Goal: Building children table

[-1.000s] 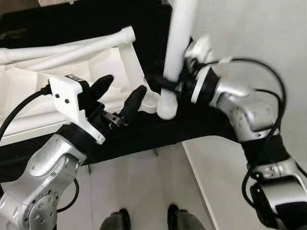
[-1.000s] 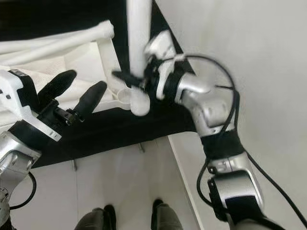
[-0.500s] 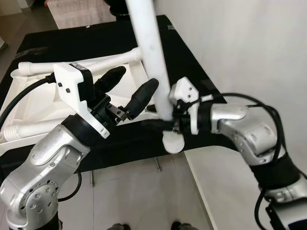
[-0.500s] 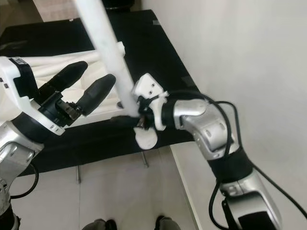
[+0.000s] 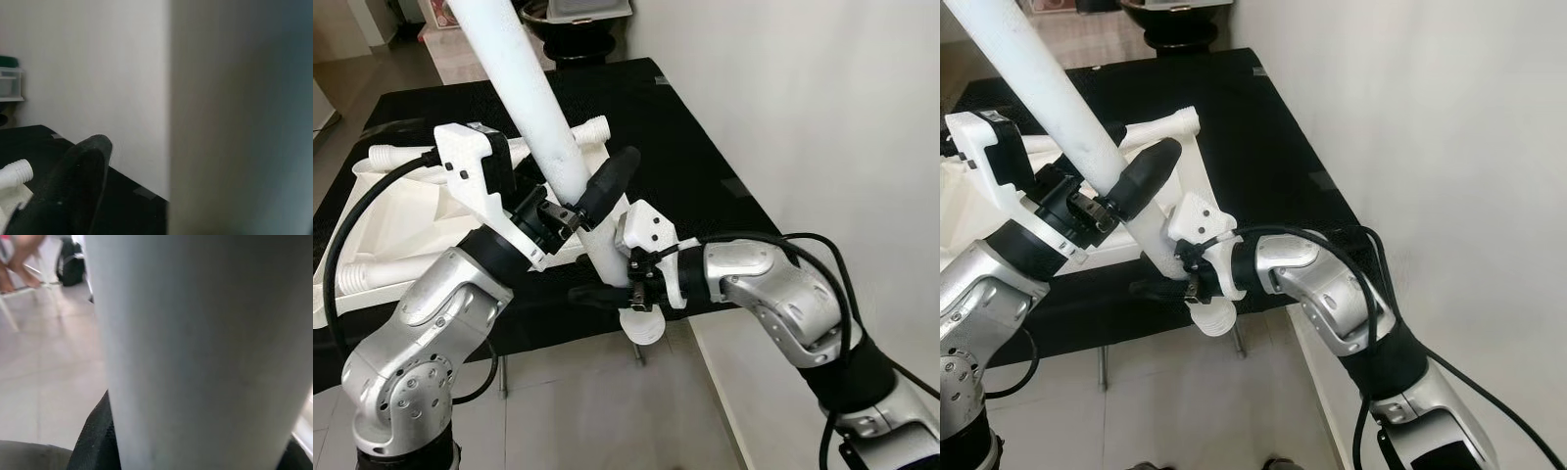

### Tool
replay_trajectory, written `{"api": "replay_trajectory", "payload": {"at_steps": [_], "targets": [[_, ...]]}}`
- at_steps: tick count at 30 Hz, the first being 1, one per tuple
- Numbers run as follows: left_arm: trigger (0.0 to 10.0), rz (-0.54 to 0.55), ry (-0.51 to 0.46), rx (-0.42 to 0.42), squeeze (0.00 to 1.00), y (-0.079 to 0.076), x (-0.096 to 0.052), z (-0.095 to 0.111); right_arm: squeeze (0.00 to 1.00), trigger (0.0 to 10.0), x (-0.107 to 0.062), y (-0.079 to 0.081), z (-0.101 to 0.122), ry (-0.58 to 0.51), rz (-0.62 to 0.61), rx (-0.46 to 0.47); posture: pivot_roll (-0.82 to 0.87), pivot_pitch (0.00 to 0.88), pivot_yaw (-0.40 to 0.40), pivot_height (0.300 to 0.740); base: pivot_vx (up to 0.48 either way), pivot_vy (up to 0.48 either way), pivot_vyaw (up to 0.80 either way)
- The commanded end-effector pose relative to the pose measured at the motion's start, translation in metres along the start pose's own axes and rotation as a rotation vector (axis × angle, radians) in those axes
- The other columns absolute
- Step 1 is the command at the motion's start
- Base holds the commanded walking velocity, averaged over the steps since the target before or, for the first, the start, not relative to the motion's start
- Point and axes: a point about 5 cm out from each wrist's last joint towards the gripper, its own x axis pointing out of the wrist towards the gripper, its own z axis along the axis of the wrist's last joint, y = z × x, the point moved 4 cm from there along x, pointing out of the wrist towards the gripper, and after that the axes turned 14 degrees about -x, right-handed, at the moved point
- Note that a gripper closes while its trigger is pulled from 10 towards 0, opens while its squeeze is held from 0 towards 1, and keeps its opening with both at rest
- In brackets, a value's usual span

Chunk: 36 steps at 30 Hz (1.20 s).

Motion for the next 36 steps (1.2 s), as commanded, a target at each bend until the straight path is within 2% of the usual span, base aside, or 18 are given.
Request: {"api": "replay_trajectory", "payload": {"at_steps": [1,2,15,21,22,23,26,29,30,31,32,34,36], "targets": [[3.1,0.011,0.0,0.006,0.0,0.001,0.001,-0.002,0.0,10.0,0.008,0.005,-0.001,0.004,0.012,-0.006,-0.07,0.103,0.038,0.74,0.0,0.0,0.0],[0.0,0.043,0.002,0.025,0.0,0.006,0.002,-0.002,0.0,10.0,0.013,-0.002,-0.006,0.027,-0.044,0.009,-0.06,0.104,0.037,0.74,0.0,0.0,0.0],[0.0,0.052,-0.004,0.024,0.0,0.01,0.001,0.0,0.0,10.0,0.019,-0.015,-0.012,0.038,-0.152,0.063,-0.06,0.103,0.031,0.74,0.0,0.0,0.0],[0.0,-0.014,0.009,0.001,0.0,0.006,0.004,0.002,0.0,10.0,0.022,-0.018,-0.01,-0.001,-0.168,0.102,-0.06,0.099,0.033,0.74,0.0,0.0,0.0],[0.0,-0.053,0.023,-0.012,0.0,0.003,0.004,0.002,0.44,10.0,0.022,-0.017,-0.007,-0.037,-0.153,0.131,-0.05,0.095,0.031,0.74,0.0,0.0,0.0],[0.0,-0.091,0.041,-0.023,0.0,0.001,0.004,0.001,1.0,10.0,0.021,-0.013,-0.004,-0.073,-0.107,0.147,-0.05,0.094,0.03,0.74,0.0,0.0,0.0],[0.0,-0.153,0.07,-0.037,0.0,-0.003,0.003,0.0,1.0,10.0,0.019,-0.004,0.003,-0.124,-0.025,0.141,-0.05,0.092,0.029,0.74,0.0,0.0,0.0],[0.0,-0.343,0.192,-0.081,0.0,-0.016,-0.005,-0.007,1.0,10.0,0.019,0.002,0.004,-0.134,0.084,0.129,-0.05,0.08,0.031,0.74,0.0,0.0,0.0],[0.0,-0.343,0.192,-0.081,0.0,-0.016,-0.005,-0.007,1.0,10.0,0.019,0.002,0.004,-0.134,0.084,0.129,-0.05,0.08,0.031,0.74,0.0,0.0,0.0],[0.0,-0.402,0.236,-0.089,0.0,-0.02,-0.009,-0.011,0.04,10.0,0.02,0.009,0.005,-0.145,0.149,0.138,-0.05,0.076,0.029,0.74,0.0,0.0,0.0],[0.0,-0.466,0.279,-0.091,0.0,-0.025,-0.012,-0.014,0.0,10.0,0.022,0.017,0.005,-0.155,0.222,0.171,-0.05,0.074,0.022,0.74,0.0,0.0,0.0],[0.0,-0.485,0.288,-0.089,0.0,-0.026,-0.012,-0.015,0.0,10.0,0.023,0.02,0.004,-0.155,0.236,0.189,-0.05,0.074,0.022,0.74,0.0,0.0,0.0],[0.0,-0.539,0.309,-0.086,0.0,-0.03,-0.011,-0.017,0.0,10.0,0.028,0.031,0.0,-0.145,0.287,0.208,-0.05,0.071,0.013,0.74,0.0,0.0,0.0]]}}
